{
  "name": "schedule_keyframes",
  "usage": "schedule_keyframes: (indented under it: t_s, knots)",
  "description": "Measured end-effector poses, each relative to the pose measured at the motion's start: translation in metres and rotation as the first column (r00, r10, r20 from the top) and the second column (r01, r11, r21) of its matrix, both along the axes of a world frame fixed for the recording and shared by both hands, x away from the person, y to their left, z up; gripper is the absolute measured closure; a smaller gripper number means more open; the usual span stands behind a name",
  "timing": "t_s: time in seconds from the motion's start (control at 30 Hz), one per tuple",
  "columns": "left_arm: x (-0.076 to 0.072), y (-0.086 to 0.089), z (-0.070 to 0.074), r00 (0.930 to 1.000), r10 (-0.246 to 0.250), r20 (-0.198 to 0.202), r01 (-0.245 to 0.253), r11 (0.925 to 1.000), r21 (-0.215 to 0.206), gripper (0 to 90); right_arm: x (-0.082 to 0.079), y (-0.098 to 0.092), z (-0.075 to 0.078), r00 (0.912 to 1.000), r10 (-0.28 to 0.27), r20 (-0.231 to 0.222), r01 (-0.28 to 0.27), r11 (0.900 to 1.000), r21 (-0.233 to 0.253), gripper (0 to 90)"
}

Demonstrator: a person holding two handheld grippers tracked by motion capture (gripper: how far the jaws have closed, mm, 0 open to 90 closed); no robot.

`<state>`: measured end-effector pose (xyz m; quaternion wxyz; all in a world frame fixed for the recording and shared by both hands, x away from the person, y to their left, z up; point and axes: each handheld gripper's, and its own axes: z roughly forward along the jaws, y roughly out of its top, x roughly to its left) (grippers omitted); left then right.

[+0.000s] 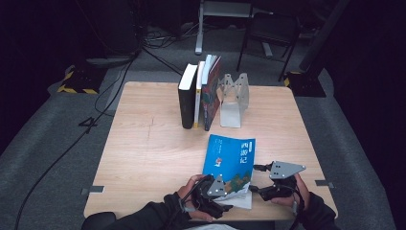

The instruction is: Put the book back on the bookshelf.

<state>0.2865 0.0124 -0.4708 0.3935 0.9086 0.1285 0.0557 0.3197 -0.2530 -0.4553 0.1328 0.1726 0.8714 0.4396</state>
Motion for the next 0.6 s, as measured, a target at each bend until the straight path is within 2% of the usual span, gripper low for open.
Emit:
schedule_keyframes:
  t_s: [0.03,0.17,0.27,0.33,0.43,0.6]
  knots:
    - [0.001,-0.002,0.000,0.9998,0.015,0.011,-0.015,0.9999,0.005,27.3,0.000,0.001,0.000,1.0000,0.002,0.003,-0.002,1.000,-0.002,26.8]
    - [0.004,-0.010,-0.002,0.9980,0.062,0.013,-0.062,0.9979,-0.020,29.8,0.001,0.004,0.002,1.0000,-0.002,0.007,0.002,1.000,0.001,26.8]
    - [0.006,-0.012,-0.003,0.9958,0.086,0.033,-0.086,0.9963,-0.008,33.4,0.001,0.005,0.002,0.9999,-0.007,0.012,0.006,1.000,0.006,26.8]
    - [0.008,-0.011,-0.001,0.9966,0.075,0.035,-0.075,0.9972,-0.005,35.3,0.001,0.005,0.001,0.9999,-0.007,0.012,0.007,1.000,0.009,26.7]
    - [0.008,-0.009,0.002,0.9981,0.053,0.030,-0.053,0.9985,-0.012,43.0,0.002,0.005,0.001,0.9999,-0.012,0.012,0.011,1.000,0.015,26.8]
    - [0.011,-0.004,0.007,0.9995,0.029,0.009,-0.029,0.9993,-0.023,49.2,0.003,0.006,0.003,0.9996,-0.024,0.013,0.023,0.999,0.038,26.8]
